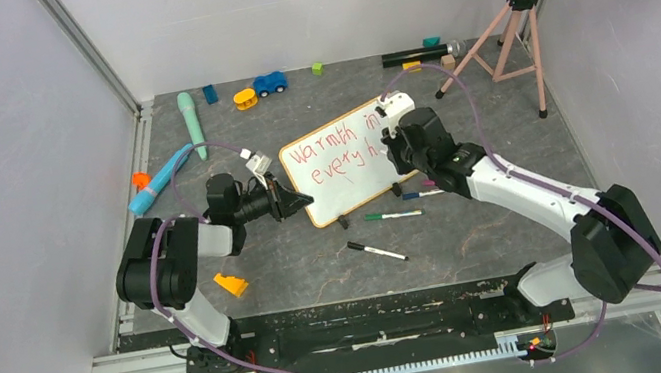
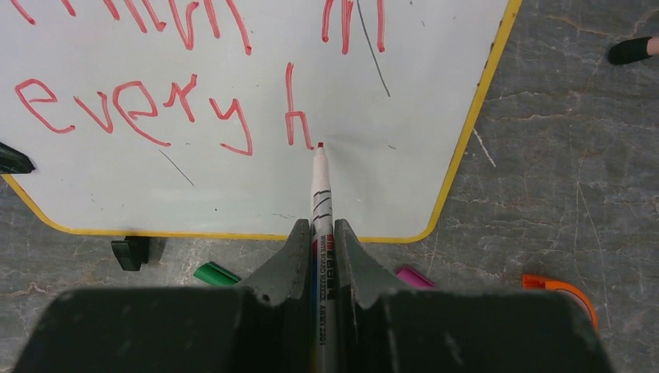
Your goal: Write a sentence on the whiteboard
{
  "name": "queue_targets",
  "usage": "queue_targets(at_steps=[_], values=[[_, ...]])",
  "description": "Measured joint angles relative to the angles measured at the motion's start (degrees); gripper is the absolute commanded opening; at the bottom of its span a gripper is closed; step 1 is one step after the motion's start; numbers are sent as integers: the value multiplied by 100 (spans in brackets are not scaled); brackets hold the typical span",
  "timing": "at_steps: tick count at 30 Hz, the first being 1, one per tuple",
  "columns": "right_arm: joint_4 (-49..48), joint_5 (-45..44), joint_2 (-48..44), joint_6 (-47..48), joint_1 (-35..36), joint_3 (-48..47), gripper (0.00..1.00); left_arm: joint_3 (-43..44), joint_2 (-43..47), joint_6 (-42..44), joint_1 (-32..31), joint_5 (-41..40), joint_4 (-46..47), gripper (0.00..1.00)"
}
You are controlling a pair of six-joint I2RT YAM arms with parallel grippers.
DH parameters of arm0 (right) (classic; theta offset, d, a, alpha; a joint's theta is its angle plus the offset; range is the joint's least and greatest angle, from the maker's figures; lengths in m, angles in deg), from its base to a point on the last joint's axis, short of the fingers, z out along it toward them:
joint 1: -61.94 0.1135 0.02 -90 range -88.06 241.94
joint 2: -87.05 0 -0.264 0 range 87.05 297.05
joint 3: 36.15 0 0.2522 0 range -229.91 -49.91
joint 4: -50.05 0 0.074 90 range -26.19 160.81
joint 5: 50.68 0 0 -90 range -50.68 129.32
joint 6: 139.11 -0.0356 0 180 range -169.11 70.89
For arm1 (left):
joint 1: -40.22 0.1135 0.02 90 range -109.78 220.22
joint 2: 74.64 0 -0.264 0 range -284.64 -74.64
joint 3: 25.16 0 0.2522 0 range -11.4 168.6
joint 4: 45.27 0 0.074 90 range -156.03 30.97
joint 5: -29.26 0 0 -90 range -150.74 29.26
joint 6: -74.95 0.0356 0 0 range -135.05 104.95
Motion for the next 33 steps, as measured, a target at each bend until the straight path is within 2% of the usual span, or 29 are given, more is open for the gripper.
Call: queue_targets(at_steps=[14, 33], values=[[9, 4, 61, 42, -68, -354, 0, 2, 0, 0, 0, 2, 0, 2], [2, 98, 278, 63, -101, -367, 0, 2, 0, 0, 0, 2, 0, 2]])
